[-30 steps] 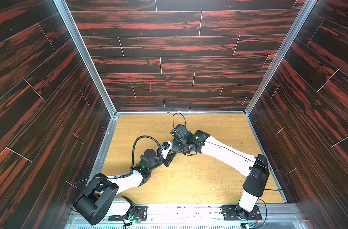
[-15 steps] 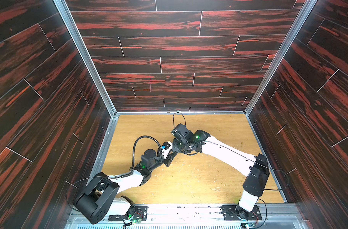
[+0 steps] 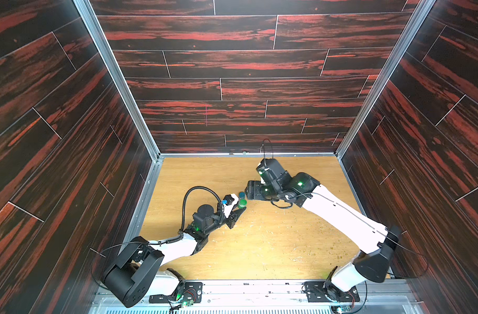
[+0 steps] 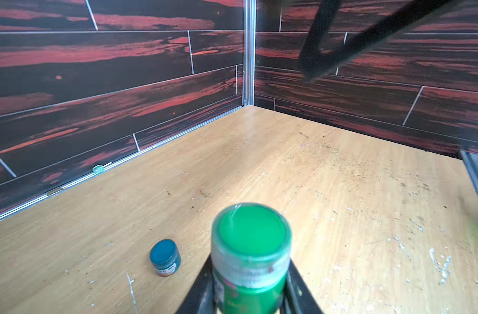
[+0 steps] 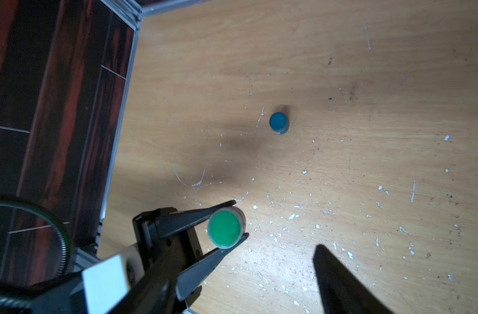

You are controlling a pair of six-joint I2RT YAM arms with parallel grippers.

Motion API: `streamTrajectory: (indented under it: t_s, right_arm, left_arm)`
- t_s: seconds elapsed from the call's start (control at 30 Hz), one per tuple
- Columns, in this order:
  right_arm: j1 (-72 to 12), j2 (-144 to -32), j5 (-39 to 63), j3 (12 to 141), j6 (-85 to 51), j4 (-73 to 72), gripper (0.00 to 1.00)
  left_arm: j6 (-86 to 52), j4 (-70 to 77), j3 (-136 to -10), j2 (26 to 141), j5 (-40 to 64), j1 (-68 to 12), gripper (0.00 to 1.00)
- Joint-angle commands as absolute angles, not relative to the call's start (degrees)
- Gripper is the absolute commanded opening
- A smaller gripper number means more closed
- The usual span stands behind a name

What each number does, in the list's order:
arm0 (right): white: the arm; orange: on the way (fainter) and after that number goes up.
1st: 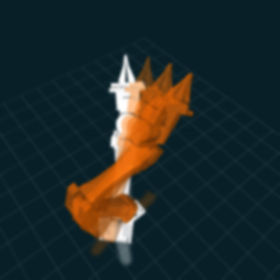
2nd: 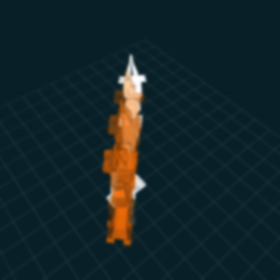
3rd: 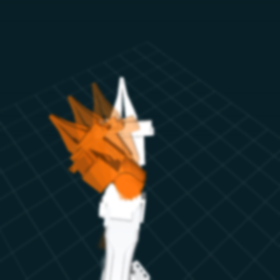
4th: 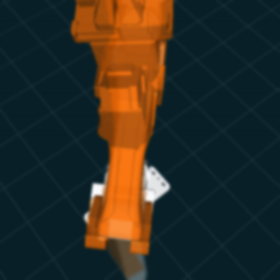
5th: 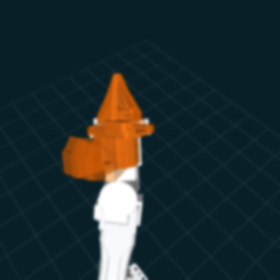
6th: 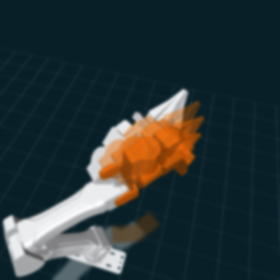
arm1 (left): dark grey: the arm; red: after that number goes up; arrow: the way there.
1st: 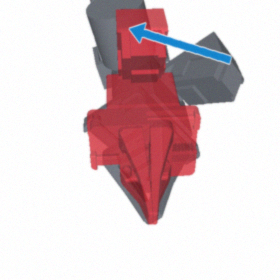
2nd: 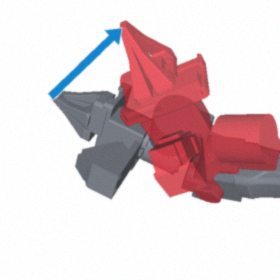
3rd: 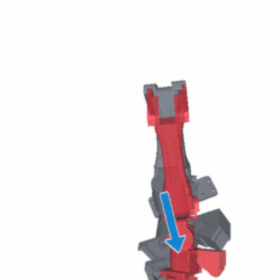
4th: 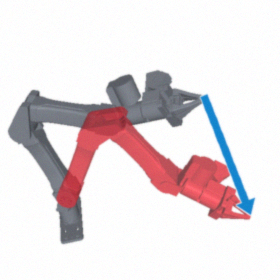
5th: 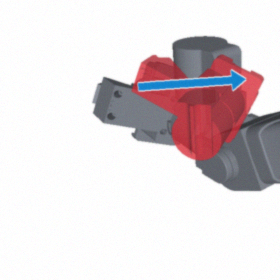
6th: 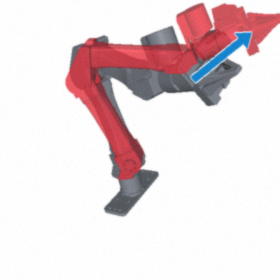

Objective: Close the paint jar lid
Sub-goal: Screw the lid onto the paint jar.

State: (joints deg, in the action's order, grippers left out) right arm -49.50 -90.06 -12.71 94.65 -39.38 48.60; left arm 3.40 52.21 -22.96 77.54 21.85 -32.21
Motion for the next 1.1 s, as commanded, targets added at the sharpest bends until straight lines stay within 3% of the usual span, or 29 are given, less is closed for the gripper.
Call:
streamTrajectory:
  t_s: [0.0, 0.27, 0.5, 0.63, 0.77, 1.0, 1.07]
  right_arm:
    - [-48.2, -85.3, -13.9, 91.0, -30.9, 44.6, 0.93]
    - [-42.1, -80.9, -9.3, 87.9, -21.1, 43.1, 0.92]
    - [-41.9, -70.5, -2.8, 75.9, -10.3, 26.0, 0.93]
    - [-42.1, -71.5, 6.0, 77.5, -0.6, 29.0, 0.92]
    - [-42.1, -74.1, 6.8, 79.9, 0.4, 32.8, 0.92]
    - [-41.9, -70.3, 6.5, 69.9, 9.9, 18.6, 0.93]
    - [-41.9, -70.6, 9.1, 68.6, 16.6, 20.1, 0.92]
  left_arm:
    - [3.5, 52.3, -23.7, 75.6, 25.3, -32.0, 0.20]
    - [4.2, 48.5, -22.9, 72.2, 28.2, -31.9, 0.20]
    - [5.6, 44.6, -23.1, 70.0, 29.4, -31.8, 0.20]
    - [6.0, 44.1, -22.9, 69.6, 29.5, -31.8, 0.20]
    - [6.1, 44.1, -22.9, 69.8, 29.7, -31.8, 0.20]
    - [6.0, 44.1, -22.6, 69.2, 31.2, -31.8, 0.20]
    - [6.1, 43.9, -22.5, 69.0, 32.3, -31.8, 0.20]
